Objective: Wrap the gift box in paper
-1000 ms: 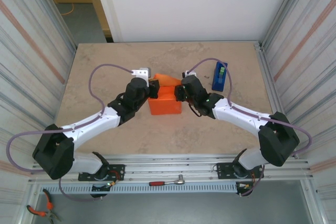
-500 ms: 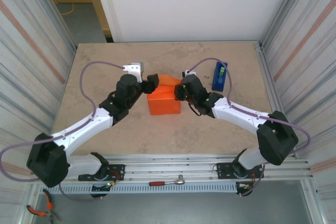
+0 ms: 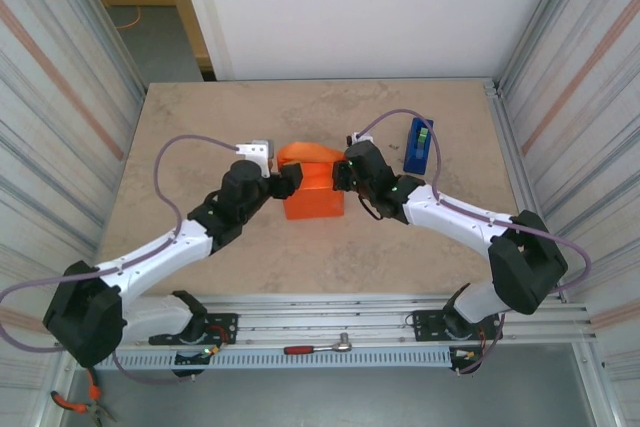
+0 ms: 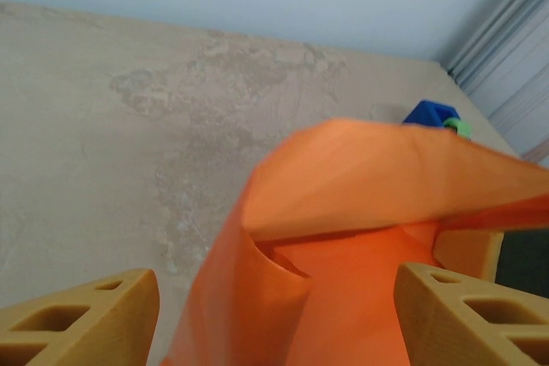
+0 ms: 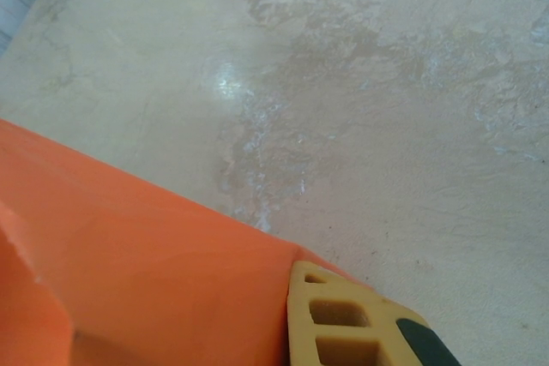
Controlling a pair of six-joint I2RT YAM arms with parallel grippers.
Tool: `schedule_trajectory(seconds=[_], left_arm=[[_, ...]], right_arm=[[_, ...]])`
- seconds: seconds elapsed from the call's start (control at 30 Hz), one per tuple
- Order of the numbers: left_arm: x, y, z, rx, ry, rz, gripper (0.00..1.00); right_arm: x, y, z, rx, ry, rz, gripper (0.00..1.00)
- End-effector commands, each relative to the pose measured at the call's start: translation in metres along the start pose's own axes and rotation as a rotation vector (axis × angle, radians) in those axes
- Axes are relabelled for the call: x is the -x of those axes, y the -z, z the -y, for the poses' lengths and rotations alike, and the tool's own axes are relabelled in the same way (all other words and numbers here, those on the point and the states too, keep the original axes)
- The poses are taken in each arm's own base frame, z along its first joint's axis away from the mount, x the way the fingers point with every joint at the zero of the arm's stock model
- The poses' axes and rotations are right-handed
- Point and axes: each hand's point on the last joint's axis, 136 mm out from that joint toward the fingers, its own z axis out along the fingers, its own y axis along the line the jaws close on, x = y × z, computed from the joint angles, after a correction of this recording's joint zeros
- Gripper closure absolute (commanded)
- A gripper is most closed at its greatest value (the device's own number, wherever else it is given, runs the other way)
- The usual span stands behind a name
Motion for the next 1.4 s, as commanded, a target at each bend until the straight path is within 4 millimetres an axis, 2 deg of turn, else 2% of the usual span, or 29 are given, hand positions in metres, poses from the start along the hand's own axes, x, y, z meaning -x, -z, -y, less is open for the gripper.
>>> schedule_trajectory(seconds=[0.0,0.27,0.33,0.4,0.43,0.57,0.67,0.83,0.93,1.03,1.27,1.3,1.37], left_arm=[[0.009,-0.01,0.008,-0.013,0.013,0.03,0.27],[-0.007,-0.033,-0.008,0.088,-0.014,-0.008,0.27],[-0.013,-0.033,-0.013,0.108,-0.013,-0.022,0.28],[-0.017,-0.033,-0.016,0.118,-0.01,-0.026,0.28],[-0.018,-0.033,-0.018,0.126,-0.01,-0.027,0.28],[-0.02,-0.034,-0.019,0.131,-0.016,-0.041,0.28],[-0.024,-0.035,-0.02,0.136,-0.023,-0.052,0.29],[-0.027,-0.035,-0.021,0.145,-0.031,-0.062,0.29],[-0.028,-0.036,-0.021,0.148,-0.039,-0.068,0.29],[-0.029,-0.037,-0.022,0.155,-0.051,-0.073,0.3],[-0.033,-0.037,-0.024,0.171,-0.067,-0.083,0.3],[-0.033,-0.037,-0.024,0.172,-0.067,-0.082,0.3],[-0.035,-0.037,-0.024,0.175,-0.072,-0.087,0.31]], right_arm=[[-0.023,-0.007,0.01,-0.042,0.029,-0.097,1.0],[-0.02,-0.005,0.006,-0.031,0.022,-0.105,0.99],[-0.012,-0.001,0.001,-0.009,0.011,-0.105,0.88],[0.0,0.009,-0.002,0.016,-0.016,-0.096,0.7],[0.006,0.014,-0.004,0.032,-0.033,-0.09,0.65],[0.031,0.044,0.001,0.051,-0.113,-0.038,0.39],[0.04,0.062,0.017,0.03,-0.196,-0.001,0.31],[0.039,0.077,0.046,0.053,-0.35,0.025,0.27],[0.034,0.074,0.057,0.106,-0.431,0.017,0.31],[0.03,0.068,0.064,0.137,-0.487,-0.012,0.38],[0.024,0.045,0.05,0.212,-0.505,-0.116,0.93],[0.023,0.041,0.049,0.218,-0.515,-0.121,0.98],[0.025,0.034,0.047,0.238,-0.534,-0.125,1.0]])
